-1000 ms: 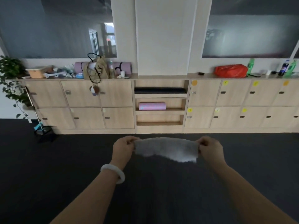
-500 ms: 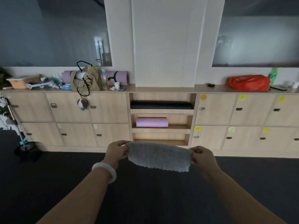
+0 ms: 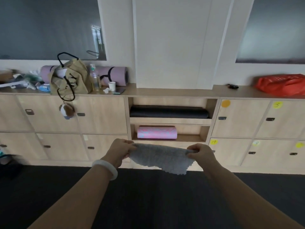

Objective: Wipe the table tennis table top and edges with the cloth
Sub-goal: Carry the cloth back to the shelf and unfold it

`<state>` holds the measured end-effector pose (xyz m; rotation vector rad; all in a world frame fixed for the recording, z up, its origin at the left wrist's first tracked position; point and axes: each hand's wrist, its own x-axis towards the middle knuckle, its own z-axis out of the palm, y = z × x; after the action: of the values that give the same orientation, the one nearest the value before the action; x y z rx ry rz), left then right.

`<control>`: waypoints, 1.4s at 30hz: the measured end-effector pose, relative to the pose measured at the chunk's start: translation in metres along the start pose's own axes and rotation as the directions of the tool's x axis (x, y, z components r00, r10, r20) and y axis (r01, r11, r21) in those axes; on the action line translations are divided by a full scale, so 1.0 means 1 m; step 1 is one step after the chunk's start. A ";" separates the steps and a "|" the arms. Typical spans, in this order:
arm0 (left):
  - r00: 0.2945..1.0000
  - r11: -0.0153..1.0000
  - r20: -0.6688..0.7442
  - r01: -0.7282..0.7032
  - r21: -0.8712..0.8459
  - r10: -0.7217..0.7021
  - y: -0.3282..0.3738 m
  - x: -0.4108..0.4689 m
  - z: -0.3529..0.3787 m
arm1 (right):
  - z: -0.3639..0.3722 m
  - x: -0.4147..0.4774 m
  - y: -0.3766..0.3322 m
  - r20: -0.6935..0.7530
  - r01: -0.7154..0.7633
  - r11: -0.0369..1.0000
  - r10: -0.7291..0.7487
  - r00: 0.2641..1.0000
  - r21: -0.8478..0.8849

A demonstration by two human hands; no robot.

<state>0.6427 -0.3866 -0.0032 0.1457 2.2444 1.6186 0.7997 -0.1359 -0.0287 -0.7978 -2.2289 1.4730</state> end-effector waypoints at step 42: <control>0.938 0.940 0.051 -0.340 -0.034 0.342 0.291 0.655 0.113 | 0.169 0.713 -0.193 0.039 0.190 0.965 -0.200 0.979 0.179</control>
<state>0.0376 0.0044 0.0838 0.5973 2.2476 1.7843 0.0969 0.1312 0.0693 -0.4725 -2.1128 1.5841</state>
